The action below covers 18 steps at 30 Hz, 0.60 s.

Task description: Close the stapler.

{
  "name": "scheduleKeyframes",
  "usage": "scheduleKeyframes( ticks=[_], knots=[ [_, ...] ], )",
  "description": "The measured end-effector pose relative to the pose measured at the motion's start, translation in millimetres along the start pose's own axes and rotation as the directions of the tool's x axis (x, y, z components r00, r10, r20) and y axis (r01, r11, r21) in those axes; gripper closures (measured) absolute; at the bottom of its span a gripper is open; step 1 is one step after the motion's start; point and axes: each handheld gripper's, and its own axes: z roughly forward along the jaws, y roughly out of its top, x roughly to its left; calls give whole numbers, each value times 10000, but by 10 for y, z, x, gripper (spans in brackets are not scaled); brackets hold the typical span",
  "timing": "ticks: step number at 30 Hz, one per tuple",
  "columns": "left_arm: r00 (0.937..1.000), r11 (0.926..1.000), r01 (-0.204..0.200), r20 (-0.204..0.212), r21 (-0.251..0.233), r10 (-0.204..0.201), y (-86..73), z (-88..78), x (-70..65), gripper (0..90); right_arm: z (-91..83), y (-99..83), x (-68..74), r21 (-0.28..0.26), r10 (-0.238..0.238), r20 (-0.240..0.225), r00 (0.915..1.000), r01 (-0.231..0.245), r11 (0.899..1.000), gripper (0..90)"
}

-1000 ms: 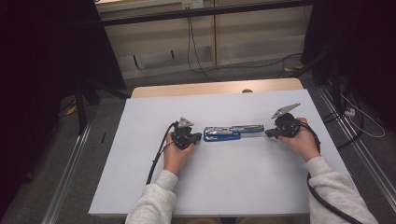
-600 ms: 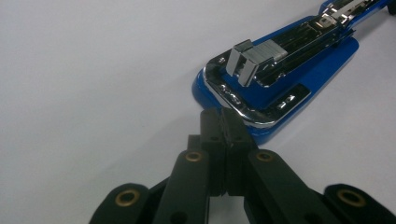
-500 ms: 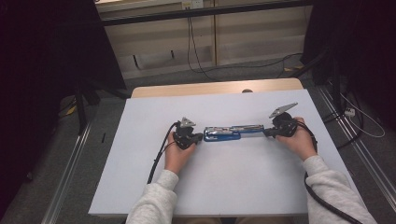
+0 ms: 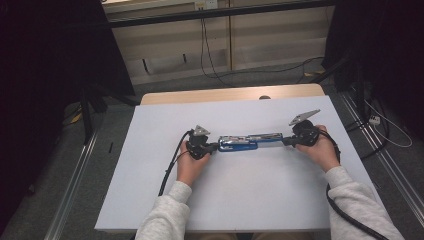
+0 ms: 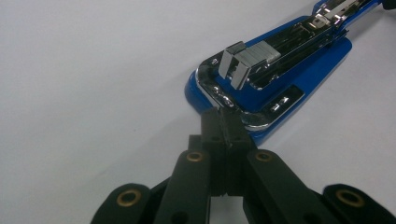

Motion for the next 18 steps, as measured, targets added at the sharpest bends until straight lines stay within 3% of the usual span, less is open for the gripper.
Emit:
scheduleKeyframes(
  ticks=[18],
  knots=[
    [9999, 10000, 79, 95, -36, -79, 1, 4, 15, 900, -50, 25, -2, -230, -19, 33, 10000, 20, 9997, 900]
  ],
)
